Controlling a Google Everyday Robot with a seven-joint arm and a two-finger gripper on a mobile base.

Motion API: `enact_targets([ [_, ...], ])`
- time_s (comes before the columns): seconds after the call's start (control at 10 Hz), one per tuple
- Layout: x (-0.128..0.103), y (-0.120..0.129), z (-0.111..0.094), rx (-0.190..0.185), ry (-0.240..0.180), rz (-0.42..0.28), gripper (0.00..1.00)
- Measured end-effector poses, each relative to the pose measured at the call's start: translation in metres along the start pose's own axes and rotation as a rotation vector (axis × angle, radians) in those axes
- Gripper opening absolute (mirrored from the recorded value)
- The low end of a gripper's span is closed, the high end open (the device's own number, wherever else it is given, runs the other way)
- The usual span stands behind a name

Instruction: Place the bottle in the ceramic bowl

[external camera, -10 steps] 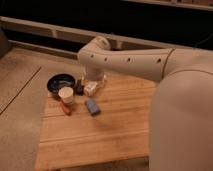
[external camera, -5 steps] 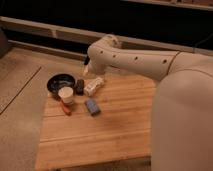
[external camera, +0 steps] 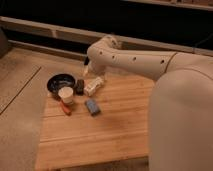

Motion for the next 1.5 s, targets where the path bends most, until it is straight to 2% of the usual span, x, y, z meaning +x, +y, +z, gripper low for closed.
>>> enact_targets([
  [0.2,-0.015,0.016,0.009,-0.019,-0.025,0.006,0.65],
  [0.4,-0.022,0.012,0.022,-0.025,-0.023,0.021,0.65],
  [0.7,-0.021,-0.017,0.056,-0.008,0.030,0.092,0.65],
  [0.9,-0.026,-0.028,0.078,-0.009,0.062,0.121,0.65],
  [1.3,-0.039,-0.024,0.112,-0.035,0.109,0.128,0.65],
  [1.5,-0.030,-0.020,0.138,-0.041,0.167,0.121,0.65],
])
